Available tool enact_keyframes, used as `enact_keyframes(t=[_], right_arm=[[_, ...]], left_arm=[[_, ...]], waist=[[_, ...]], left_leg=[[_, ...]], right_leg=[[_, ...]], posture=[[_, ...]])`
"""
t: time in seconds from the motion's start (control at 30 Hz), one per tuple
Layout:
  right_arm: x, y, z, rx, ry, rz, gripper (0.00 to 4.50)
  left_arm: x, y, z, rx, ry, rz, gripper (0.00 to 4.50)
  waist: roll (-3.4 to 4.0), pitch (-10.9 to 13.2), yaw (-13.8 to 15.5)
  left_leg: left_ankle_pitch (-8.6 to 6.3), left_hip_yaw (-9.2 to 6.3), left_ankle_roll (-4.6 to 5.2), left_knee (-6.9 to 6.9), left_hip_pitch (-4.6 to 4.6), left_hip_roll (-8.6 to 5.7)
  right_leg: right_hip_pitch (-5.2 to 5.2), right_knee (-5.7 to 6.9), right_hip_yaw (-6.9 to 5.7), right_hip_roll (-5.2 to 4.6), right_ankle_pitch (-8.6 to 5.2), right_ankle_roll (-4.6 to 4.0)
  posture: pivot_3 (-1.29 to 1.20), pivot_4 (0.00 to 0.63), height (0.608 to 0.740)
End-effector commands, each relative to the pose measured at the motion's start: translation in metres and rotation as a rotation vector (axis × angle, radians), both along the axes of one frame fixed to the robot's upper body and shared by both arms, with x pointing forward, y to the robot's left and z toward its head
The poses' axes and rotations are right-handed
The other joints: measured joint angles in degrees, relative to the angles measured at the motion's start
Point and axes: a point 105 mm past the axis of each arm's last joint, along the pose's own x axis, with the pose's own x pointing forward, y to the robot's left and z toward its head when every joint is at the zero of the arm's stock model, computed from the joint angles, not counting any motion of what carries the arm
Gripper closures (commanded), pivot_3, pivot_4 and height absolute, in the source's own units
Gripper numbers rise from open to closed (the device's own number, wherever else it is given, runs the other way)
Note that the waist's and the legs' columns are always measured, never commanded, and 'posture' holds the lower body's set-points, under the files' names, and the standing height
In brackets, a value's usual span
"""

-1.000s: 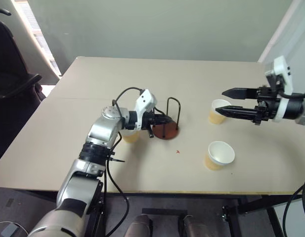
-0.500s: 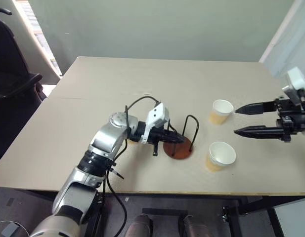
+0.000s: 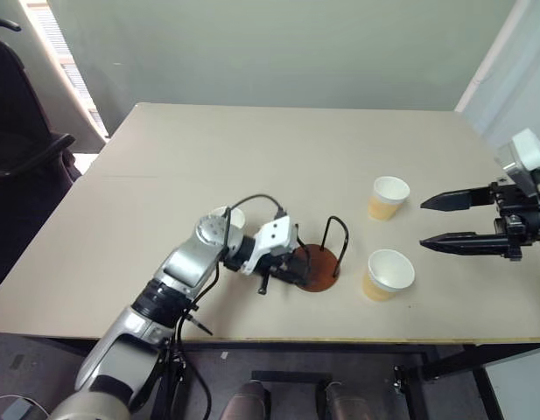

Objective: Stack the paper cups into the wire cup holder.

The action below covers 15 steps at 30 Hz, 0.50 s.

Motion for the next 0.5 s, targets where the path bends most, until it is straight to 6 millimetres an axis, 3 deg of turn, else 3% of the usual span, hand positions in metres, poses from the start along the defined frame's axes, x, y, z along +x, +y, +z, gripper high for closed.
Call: enact_keyframes(t=[0.03,0.2,0.5], right_arm=[[-0.002,0.001,0.007,-0.023,-0.045,0.007,0.78],[0.001,0.000,0.008,-0.028,-0.053,0.000,0.78],[0.011,0.001,0.015,-0.041,-0.099,0.006,0.78]], left_arm=[[0.009,-0.001,0.018,-0.043,-0.099,0.015,1.88],[0.010,0.006,0.031,-0.065,-0.118,0.016,0.05],[0.000,0.024,0.055,-0.045,-0.147,-0.012,0.01]], waist=[[0.01,0.0,0.1],[0.01,0.0,0.1],[0.01,0.0,0.0]], left_leg=[[0.00,0.00,0.00,0.00,-0.01,0.00],[-0.07,0.00,0.02,0.00,-0.02,-0.02],[-0.15,0.00,0.01,-0.02,-0.02,-0.02]], right_leg=[[-0.01,-0.01,0.00,0.00,0.00,0.00],[0.00,-0.02,0.00,0.00,0.00,0.06],[-0.03,-0.01,0.00,0.00,-0.08,0.17]], posture=[[0.00,0.150,0.740],[0.00,0.150,0.740],[0.00,0.150,0.740]])
